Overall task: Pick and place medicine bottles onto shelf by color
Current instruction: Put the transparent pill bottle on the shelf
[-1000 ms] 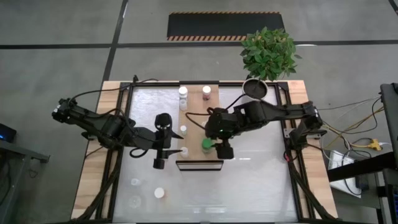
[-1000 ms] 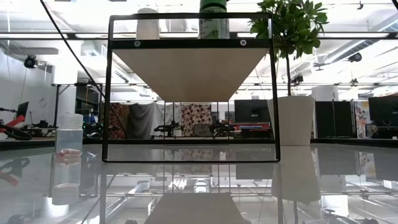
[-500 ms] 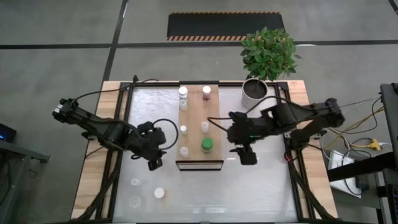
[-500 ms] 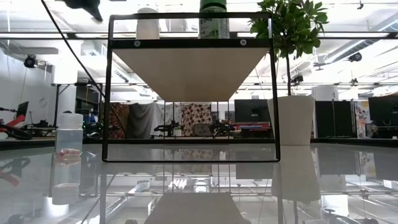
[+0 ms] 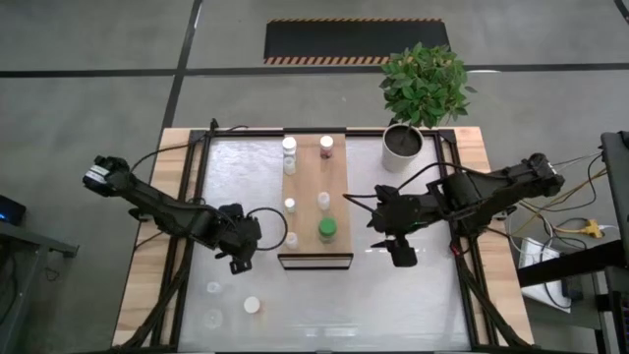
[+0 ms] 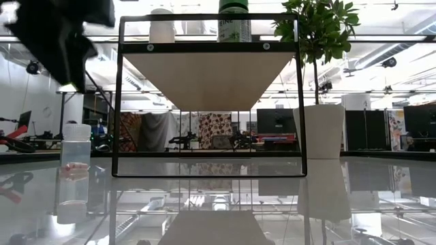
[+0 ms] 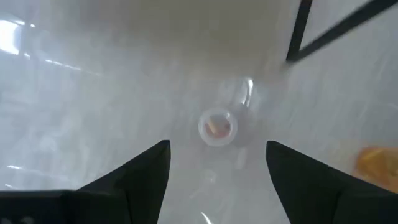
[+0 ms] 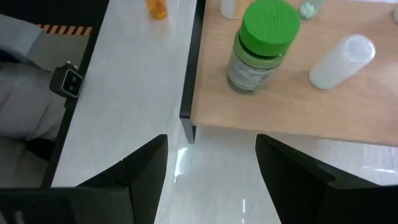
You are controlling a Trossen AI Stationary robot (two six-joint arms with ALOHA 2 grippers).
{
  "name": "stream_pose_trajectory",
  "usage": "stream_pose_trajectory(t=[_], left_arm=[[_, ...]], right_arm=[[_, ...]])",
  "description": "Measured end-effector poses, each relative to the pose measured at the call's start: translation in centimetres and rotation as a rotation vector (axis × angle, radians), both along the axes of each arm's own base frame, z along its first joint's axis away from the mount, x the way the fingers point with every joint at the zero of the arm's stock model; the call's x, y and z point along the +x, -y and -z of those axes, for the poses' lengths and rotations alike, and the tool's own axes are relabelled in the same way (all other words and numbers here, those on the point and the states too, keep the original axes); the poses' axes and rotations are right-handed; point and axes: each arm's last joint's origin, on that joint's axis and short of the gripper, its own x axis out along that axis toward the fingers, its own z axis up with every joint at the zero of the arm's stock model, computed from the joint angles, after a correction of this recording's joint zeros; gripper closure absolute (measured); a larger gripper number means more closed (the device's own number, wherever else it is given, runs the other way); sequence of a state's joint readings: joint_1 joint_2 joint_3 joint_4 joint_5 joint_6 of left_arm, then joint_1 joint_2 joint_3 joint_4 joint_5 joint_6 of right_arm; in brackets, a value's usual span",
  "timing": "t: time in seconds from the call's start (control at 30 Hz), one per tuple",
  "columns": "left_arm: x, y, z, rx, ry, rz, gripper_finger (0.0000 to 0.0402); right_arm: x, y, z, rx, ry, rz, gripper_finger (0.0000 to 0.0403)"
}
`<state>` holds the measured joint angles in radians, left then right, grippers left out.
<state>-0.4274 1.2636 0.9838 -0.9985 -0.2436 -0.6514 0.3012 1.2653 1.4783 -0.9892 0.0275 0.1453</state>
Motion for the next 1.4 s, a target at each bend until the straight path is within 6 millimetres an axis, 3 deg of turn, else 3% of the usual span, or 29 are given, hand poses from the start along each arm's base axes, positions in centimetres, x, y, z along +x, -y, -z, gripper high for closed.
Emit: stream_pose_trajectory(t=[0.3, 0.63, 0.97, 1.23, 1.4], left_arm=[[-0.1, 0.0, 4.9, -0.023, 0.047, 0.008, 0.0155], [0.1, 0.1, 6.8, -0.022, 0.058, 0.011, 0.0178], [0.3, 0.1, 6.8, -0.015, 0.058, 0.027, 0.0284], [0.8, 0.4, 5.2, -0.041, 0.102, 0.029, 0.0287], [1.2, 0.6, 1.9, -0.06, 0.069, 0.017, 0.0279]], right_arm=[[-0.1, 0.0, 0.7, 0.008, 0.002, 0.009, 0.017], [0.0, 0.0, 0.7, 0.003, 0.008, 0.001, 0.017], [0.0, 0.0, 0.7, 0.003, 0.008, 0.002, 0.017], [0.0, 0.0, 0.7, 0.002, 0.008, 0.001, 0.017], [0.0, 0.0, 0.7, -0.005, 0.009, -0.008, 0.017]])
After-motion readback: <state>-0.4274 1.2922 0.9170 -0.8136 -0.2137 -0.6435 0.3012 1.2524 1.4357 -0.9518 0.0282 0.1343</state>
